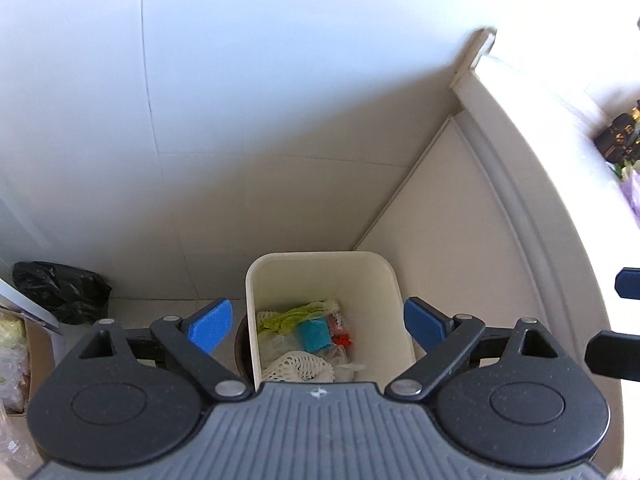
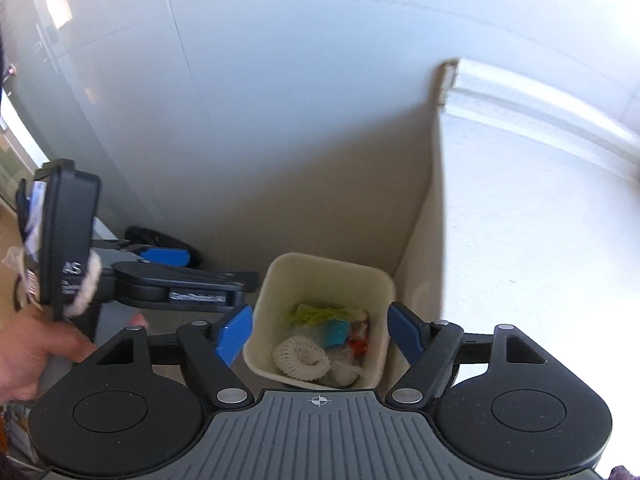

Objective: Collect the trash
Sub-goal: 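Move both open tools back over the counter toward the yellow box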

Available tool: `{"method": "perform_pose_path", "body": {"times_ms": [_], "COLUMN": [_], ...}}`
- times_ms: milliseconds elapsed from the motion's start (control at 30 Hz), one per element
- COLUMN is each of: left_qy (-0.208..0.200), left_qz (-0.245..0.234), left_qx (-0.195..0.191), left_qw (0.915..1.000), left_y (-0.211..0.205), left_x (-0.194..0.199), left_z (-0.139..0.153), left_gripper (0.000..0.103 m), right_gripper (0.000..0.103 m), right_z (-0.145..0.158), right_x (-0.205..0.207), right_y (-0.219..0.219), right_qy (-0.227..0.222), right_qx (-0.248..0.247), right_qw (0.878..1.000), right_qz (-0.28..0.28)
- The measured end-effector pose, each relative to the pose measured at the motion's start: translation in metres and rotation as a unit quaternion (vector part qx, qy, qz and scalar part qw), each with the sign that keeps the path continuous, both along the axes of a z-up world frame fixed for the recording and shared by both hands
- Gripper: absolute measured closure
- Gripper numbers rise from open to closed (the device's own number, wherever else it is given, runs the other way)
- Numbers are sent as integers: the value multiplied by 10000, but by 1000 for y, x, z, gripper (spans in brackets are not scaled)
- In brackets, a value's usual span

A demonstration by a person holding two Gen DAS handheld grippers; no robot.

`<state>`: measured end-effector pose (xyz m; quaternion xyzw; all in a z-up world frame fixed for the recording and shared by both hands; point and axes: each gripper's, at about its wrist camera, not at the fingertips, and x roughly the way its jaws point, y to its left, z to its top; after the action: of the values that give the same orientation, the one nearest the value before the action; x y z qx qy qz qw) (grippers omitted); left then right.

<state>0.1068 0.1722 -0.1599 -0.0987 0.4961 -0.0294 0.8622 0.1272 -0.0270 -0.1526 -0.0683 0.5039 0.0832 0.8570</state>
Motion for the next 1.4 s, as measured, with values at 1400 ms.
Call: {"method": "perform_pose_path", "body": {"times_ms": [1400], "left_qy": [-663], "left_qz": [-2989], "left_qx": [131], "left_qw": [9519], "left_y": [-332], "left_x": [17], "left_z": [71], "left_gripper": [1], "right_gripper": [13], "right_z": [62], "right_x": [-160], "right_y": [-343], "right_qy": [-1242], "right_qx": [-1446], "right_qw": [9193], "right_qz": [-3444]}}
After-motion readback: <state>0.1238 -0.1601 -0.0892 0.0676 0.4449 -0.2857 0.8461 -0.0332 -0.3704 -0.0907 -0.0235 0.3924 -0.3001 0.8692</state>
